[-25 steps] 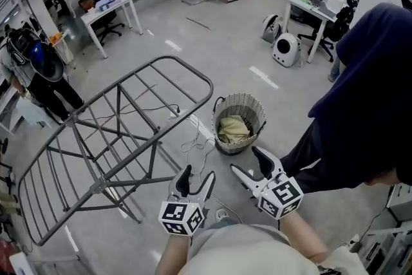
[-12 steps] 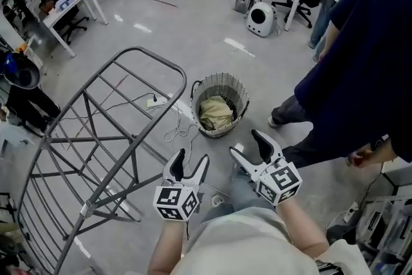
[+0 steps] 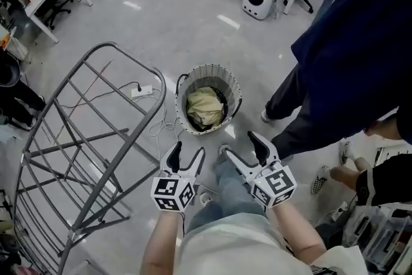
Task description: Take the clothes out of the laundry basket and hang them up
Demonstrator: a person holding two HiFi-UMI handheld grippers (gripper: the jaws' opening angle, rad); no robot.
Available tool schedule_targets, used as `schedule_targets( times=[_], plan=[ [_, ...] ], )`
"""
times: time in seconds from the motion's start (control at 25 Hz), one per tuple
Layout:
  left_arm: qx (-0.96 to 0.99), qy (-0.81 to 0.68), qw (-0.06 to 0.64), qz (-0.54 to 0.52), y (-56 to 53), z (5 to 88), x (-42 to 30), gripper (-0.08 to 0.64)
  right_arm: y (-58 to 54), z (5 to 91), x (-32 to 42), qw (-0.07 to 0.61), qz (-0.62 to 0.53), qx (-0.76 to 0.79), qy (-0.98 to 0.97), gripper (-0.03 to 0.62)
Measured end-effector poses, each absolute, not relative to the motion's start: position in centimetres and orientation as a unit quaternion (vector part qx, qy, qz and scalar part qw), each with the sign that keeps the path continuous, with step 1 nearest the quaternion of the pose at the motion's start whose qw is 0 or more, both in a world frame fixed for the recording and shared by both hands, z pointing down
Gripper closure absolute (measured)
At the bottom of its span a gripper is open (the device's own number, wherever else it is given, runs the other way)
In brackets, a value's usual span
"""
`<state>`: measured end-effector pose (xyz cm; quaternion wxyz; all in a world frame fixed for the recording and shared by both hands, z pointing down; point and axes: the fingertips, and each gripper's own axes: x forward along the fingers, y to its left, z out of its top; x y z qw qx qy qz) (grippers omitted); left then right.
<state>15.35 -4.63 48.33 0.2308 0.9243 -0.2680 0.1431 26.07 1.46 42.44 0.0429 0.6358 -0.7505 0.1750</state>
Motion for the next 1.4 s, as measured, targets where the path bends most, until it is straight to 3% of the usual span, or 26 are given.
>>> schedule_targets(
  times=[0.36,1.0,1.4],
  plan=[
    [0.904,-0.271,0.271,0.19,-11.6,57.9,23.6,0.265,-5.9,49.2,31.9,0.063,0.207,0.622,-0.753,0.282],
    [0.843,-0.302,0.35,0.275,-22.0,82.8,32.4,0.267,-14.4,64.0,37.4,0.084,0.237,0.603,-0.757,0.292],
    [0.824,-0.319,0.33,0.333,-26.2,96.8,35.3,0.267,-17.0,72.7,39.6,0.08,0.261,0.596,-0.755,0.296]
  ],
)
